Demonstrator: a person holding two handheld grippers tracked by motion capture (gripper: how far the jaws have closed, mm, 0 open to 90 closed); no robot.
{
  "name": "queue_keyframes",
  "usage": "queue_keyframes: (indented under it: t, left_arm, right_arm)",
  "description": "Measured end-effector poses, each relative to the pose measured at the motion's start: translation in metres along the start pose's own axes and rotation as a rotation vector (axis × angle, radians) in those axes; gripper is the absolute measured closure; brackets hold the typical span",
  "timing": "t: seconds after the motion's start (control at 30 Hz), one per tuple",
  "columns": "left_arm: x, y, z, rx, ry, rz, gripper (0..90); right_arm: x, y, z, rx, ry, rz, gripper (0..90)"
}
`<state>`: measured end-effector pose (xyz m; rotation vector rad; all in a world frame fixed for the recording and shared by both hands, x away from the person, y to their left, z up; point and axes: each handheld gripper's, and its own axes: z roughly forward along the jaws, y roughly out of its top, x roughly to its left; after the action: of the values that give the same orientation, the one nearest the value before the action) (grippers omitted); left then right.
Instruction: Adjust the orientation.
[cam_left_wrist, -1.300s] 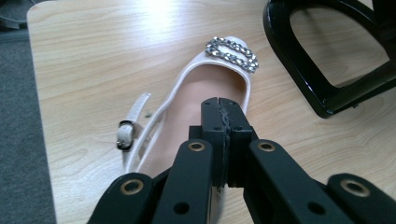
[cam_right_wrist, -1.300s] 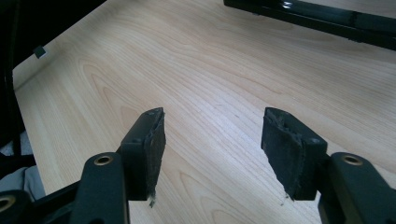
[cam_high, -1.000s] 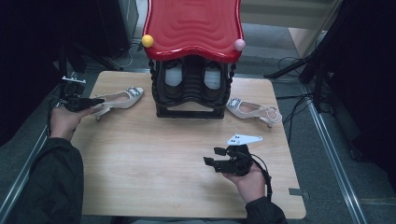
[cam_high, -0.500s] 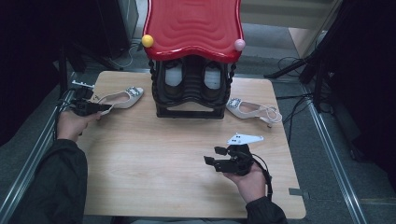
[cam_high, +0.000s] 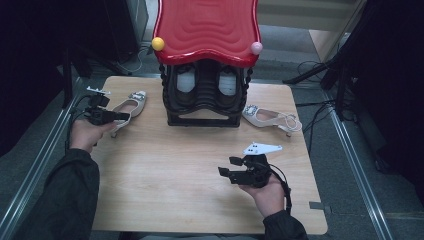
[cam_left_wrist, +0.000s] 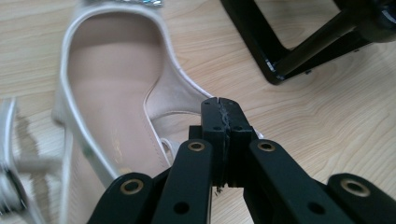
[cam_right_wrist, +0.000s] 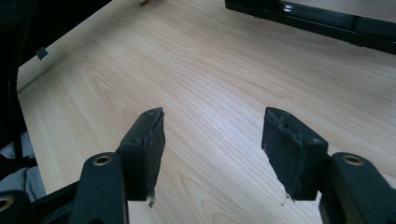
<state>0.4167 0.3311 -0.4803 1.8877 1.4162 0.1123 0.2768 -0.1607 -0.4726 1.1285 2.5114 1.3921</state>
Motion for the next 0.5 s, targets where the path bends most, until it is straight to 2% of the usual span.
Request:
queue_keyframes:
  t: [0.2,0.47,0.5]
  left_arm:
    - [-0.008,0.002,0.006,0.006,-0.009,0.004,90.0]
    - [-0.006,0.003,-0.004,-0.004,0.020,-0.003,89.2]
    - [-0.005,0.003,-0.008,-0.004,0.034,0.002,88.4]
  right_arm:
    - [0.001,0.000,0.000,0.002,0.002,-0.001,40.3]
    - [0.000,-0.001,-0.001,-0.004,-0.002,0.004,40.3]
    - [0.000,-0.001,-0.002,-0.001,-0.002,0.006,40.3]
